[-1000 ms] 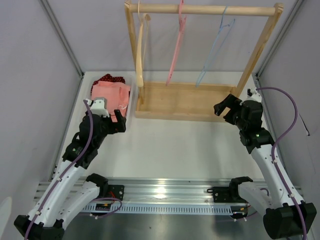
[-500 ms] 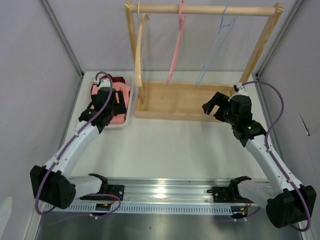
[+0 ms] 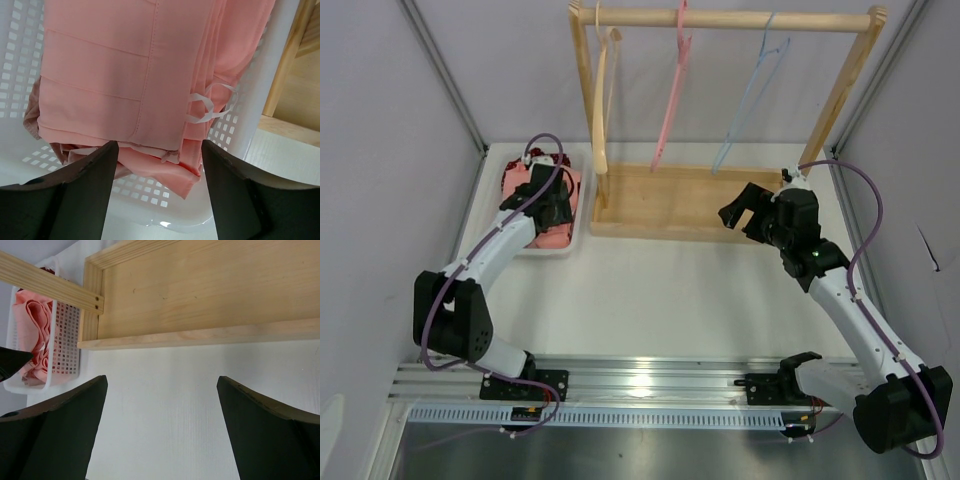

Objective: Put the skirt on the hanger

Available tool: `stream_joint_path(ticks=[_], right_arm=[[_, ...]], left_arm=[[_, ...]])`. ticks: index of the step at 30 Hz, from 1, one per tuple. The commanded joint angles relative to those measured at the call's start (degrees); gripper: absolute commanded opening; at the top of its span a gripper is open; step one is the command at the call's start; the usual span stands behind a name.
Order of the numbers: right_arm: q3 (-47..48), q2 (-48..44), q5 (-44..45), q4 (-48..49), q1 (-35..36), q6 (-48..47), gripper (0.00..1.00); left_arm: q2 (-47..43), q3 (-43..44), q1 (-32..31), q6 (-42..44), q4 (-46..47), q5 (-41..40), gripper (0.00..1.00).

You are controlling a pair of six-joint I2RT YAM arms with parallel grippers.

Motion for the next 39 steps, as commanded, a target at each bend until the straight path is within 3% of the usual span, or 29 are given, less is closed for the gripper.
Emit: stream_joint_path(ticks=[1,11,17,18,24,30,39], right_arm=[[1.5,-1.0,-1.0,1.5,0.1,0.7,1.00],[-0.1,-1.0,-1.4,1.7,0.1,0.8,0.99],[-0.3,-0.6,-1.6,1.9,0.2,1.1,0.99],[-0.4,-0.6,-1.7,2.0,0.1,1.2,0.99],[-0.2,-0.2,-2.9,3.2,0.3,1.3,0.99],[1.4,1.3,-4.0,4.7,2.7,0.5,0.98],[5.6,8.6,1.1,6.2,14.9,0.5,0.95]], left_arm=[[1.4,1.6,0.2,-1.2,1.7,-2.4,0.72],[5.1,2.6,0.2,-0.3,2.0,-5.5,0.65],[5.2,3.3,0.3,0.5,1.9,-7.9,0.40],[5.2,3.7,0.4,0.8,1.4,-8.3,0.30],[2.6,6.2,0.7,1.6,-0.2,-8.6,0.00],[-2.5,9.3,0.7,1.7,-2.8,-7.9,0.00],[-15.5,11.8,0.7,-0.5,-7.3,-4.7,0.00]])
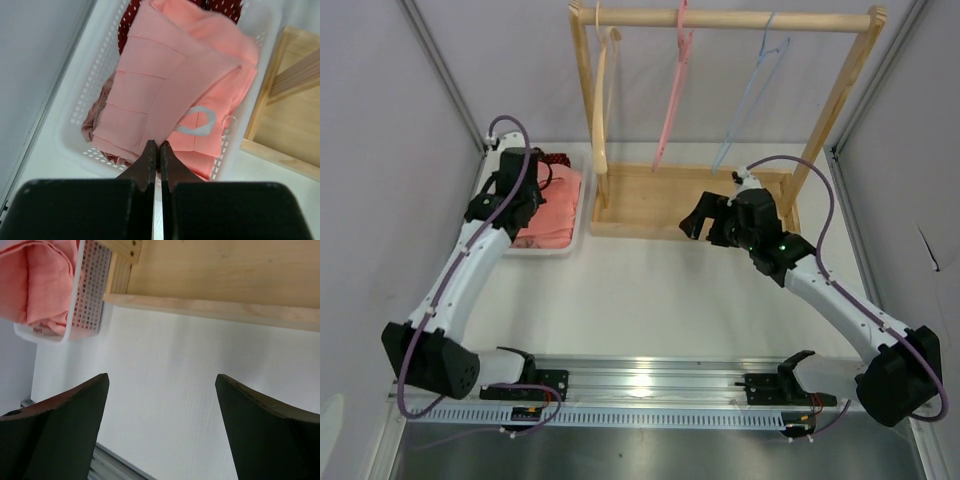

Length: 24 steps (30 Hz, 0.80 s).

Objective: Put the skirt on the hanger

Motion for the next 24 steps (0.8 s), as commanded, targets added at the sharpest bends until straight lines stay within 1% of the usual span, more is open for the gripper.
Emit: stream_joint_path(ticks=[1,6,11,14,15,16,18,19,20,22,23,24], right_arm=[[3.6,1.7,2.2,3.3,3.5,0.0,0.95],[5.7,4.5,2.9,3.0,6.8,-0.5,0.94],[6.9,5.1,2.7,4.3,8.6,-0.7,0.94],[6.5,5.8,2.5,7.3,11.8,0.0,0.90],[6.3,6.0,2.9,9.5,13.2,0.1,0.89],[5.9,6.6,5.5,11.1,16.7,0.1,0.88],[4.0,7.5,7.8,18.2,20.3,0.1,0.85],[3.3,9.2,9.7,20.8,23.6,0.1,0.83],[2.4,10.2,11.2,25.3,25.4,0.0,0.81],[1.7,13.6,15.3,30.6,30.2,-1.5,0.77],[1.6,14.9,16.4,34.3,31.4,-2.1,0.76],[2.1,16.1,17.6,35.5,32.6,-2.4,0.74]], left_arm=[[-6.7,5.4,0.3,-0.5,-1.5,1.1,0.00],[-11.3,11.7,0.3,1.1,-0.7,4.7,0.00],[-13.9,19.1,0.2,1.1,0.9,12.4,0.00],[-14.3,21.5,0.1,0.9,0.5,14.1,0.00],[-14.7,21.9,0.1,1.0,0.5,15.2,0.00],[-14.9,21.9,0.1,0.9,0.5,15.5,0.00],[-15.2,21.9,0.1,1.0,0.5,16.2,0.00],[-15.3,21.7,0.1,0.8,0.4,16.3,0.00],[-15.3,21.7,0.1,0.7,0.0,16.6,0.00],[-15.8,21.6,0.0,0.4,-0.2,17.6,0.00],[-16.0,21.5,-0.1,0.2,-0.3,17.7,0.00],[-16.4,21.4,-0.2,0.0,-0.4,17.9,0.00]])
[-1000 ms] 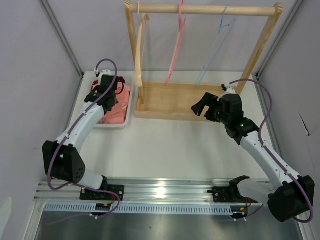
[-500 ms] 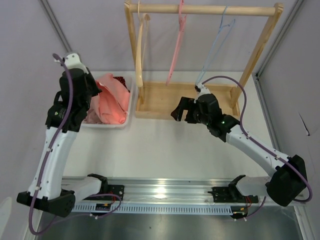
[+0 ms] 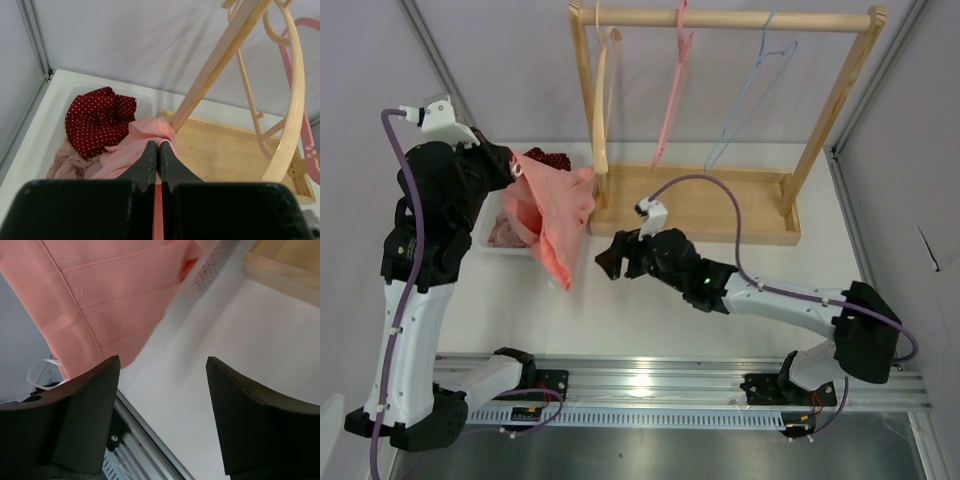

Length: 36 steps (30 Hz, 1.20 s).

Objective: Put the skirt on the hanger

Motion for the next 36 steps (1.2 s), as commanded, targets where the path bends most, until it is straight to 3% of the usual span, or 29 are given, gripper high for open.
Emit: stream_joint_path(ticks=[1,13,19,21,26,30,36], right_arm=[[-0.1,5.9,8.8,14.1,5.3,-1.9,0.73],[3.5,9.8,18.3,15.3,15.6,2.4,0.65],[8.4,13.2,24.9,13.3,19.5,1.8,0.66],[11.6,14.5,27.0,12.6,20.0,2.0,0.73],[19.9,22.0,29.3,8.6,21.5,2.0,0.83],[29.2,27.2,33.7,-0.5,21.7,5.7,0.82],[29.7,28.8,35.2,-6.4,21.0,11.1,0.73]], left_arm=[[-1.9,1.7,-0.3,-0.5,2.9,2.8,0.00],[-5.1,-5.2,-1.0,-1.5,3.4,4.9,0.00],[-4.7,-6.3,-2.8,-1.7,3.7,4.9,0.00],[-4.6,-6.8,-3.6,-1.7,4.0,4.8,0.00],[-3.7,-7.6,-5.6,-1.7,4.4,4.7,0.00],[-2.8,-7.4,-6.3,-1.3,4.2,4.4,0.00],[-2.5,-7.1,-6.8,-1.2,4.3,5.0,0.00]])
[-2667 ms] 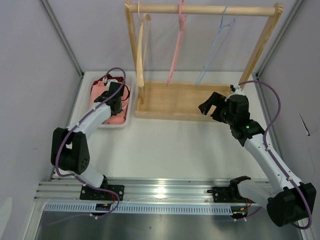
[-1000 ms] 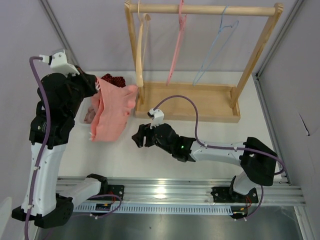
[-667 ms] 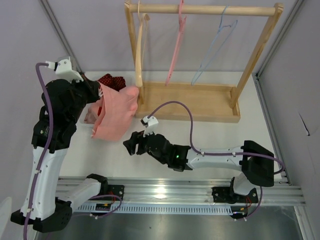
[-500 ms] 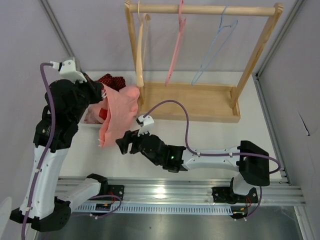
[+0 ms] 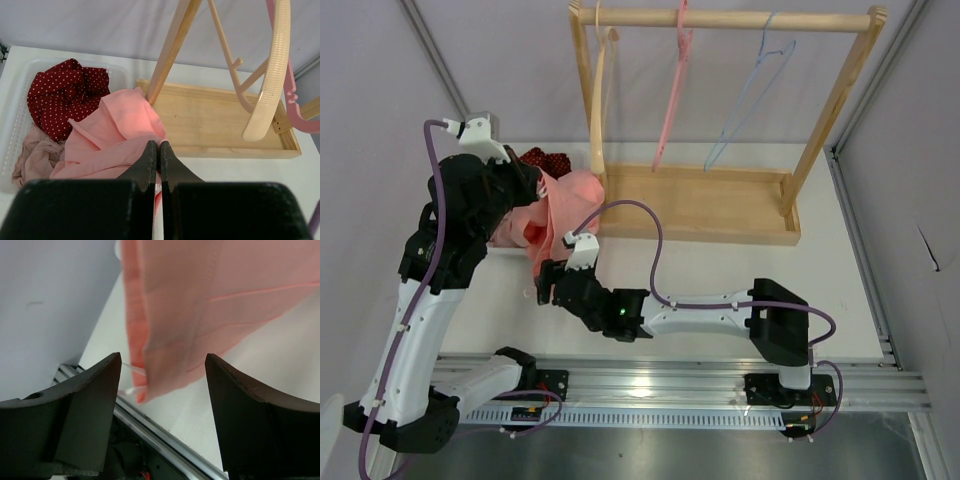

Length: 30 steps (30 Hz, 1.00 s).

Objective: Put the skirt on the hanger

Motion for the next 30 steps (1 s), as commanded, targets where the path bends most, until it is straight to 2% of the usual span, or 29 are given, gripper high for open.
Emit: stream_joint_path(ticks=[1,8,10,17,21,22,24,25,26,30], right_arm=[[2.0,0.5,4.7,-4.5,-0.3,4.5,0.73],[1.6,1.6,4.1,-5.8,-0.6,5.9,0.64],[1.8,2.3,3.7,-5.8,-0.8,6.2,0.58],[1.3,2.5,3.9,-9.7,-1.4,8.2,0.48],[0.2,0.9,5.6,-12.8,-1.7,8.9,0.35],[-0.4,0.1,6.2,-13.4,-1.6,9.3,0.26],[-1.9,-3.4,7.5,-14.8,-2.3,9.4,0.14],[-3.7,-4.8,7.9,-15.2,-2.5,9.5,0.03],[-4.7,-8.0,8.4,-15.8,-2.9,9.4,0.00],[-7.7,-15.7,13.2,-19.0,-2.8,8.0,0.00]], left_arm=[[-0.5,0.6,-0.6,-0.7,4.0,0.9,0.00],[-0.6,0.1,-1.2,-0.8,4.6,0.9,0.00],[-0.4,-0.1,-1.3,-0.8,4.7,0.9,0.00],[-0.4,-0.3,-1.6,-0.7,4.5,0.7,0.00],[-0.9,-0.4,-1.8,-0.4,4.2,0.5,0.00],[-1.0,-0.3,-1.8,-0.2,4.1,0.4,0.00],[-1.3,-0.3,-1.8,0.0,4.0,0.4,0.00],[-1.4,-0.3,-1.8,0.0,4.0,0.7,0.00],[-1.7,-0.6,-1.8,0.0,4.0,0.9,0.00],[-2.4,-0.4,-1.8,0.1,4.0,1.9,0.00]])
